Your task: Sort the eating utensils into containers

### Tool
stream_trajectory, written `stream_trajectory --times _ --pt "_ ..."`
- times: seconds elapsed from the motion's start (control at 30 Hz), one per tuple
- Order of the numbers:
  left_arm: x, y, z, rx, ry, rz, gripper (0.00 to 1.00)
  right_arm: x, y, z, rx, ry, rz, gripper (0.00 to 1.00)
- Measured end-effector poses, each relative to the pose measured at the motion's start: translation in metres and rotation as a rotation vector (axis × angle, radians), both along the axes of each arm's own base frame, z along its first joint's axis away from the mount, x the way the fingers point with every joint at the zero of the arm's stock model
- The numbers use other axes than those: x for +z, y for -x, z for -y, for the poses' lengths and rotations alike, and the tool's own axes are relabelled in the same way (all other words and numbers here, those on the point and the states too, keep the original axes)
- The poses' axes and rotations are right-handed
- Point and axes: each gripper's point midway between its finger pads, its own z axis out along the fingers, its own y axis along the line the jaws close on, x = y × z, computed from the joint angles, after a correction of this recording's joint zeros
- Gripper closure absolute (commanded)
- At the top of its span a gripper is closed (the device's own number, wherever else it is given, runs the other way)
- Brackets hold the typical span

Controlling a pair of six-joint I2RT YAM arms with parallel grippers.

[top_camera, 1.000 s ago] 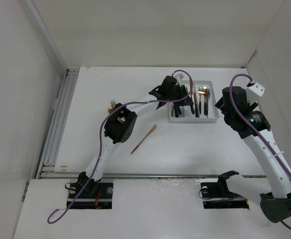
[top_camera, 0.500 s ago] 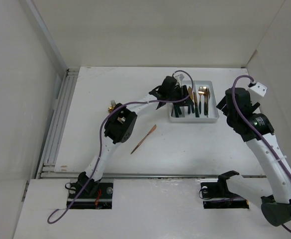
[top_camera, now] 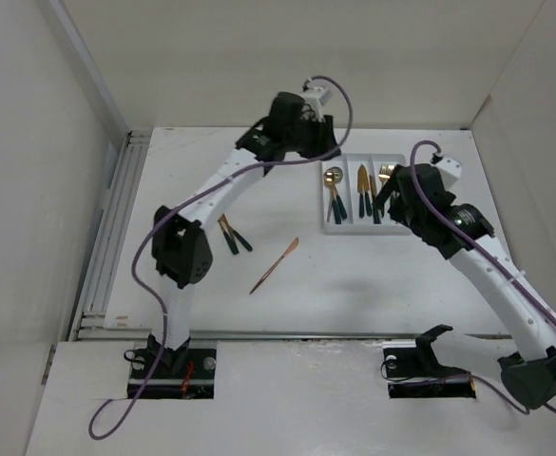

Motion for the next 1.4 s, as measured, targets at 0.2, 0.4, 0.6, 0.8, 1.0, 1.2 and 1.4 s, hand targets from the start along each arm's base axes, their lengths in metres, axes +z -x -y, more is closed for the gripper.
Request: stream_trajectory --times 0.2,0.4,0.6,0.8,1.0,1.2,1.4 --pt "0.083 -0.027 -0.152 0.331 -0.109 0.193 0.62 -0.035 -0.003 -0.092 0.135 -0.032 -0.105 0.13" --pt "0.07 -0.015 -0.29 0.626 -0.236 0.136 0.62 -0.1 0.004 -0.196 0.298 -0.005 -0.291 0.25" --pt "0.02 0.027 -0.395 0.86 -0.344 0.007 0.62 -0.143 0.013 -0.26 0.355 -0.015 -0.413 0.28" --pt "0.036 0.058 -0.398 0.873 -0.348 0.072 0.62 -0.161 0.02 -0.3 0.343 -0.09 -0.465 0.3" --pt "0.059 0.076 -0.402 0.899 -0.316 0.156 0.6 -0.202 0.048 -0.324 0.347 -0.09 -0.569 0.3" --pt "0.061 0.081 -0.399 0.898 -0.315 0.168 0.57 -0.229 0.053 -0.32 0.301 -0.051 -0.618 0.37" --pt "0.067 0.085 -0.4 0.912 -0.316 0.19 0.56 -0.235 0.045 -0.322 0.281 0.0 -0.633 0.63"
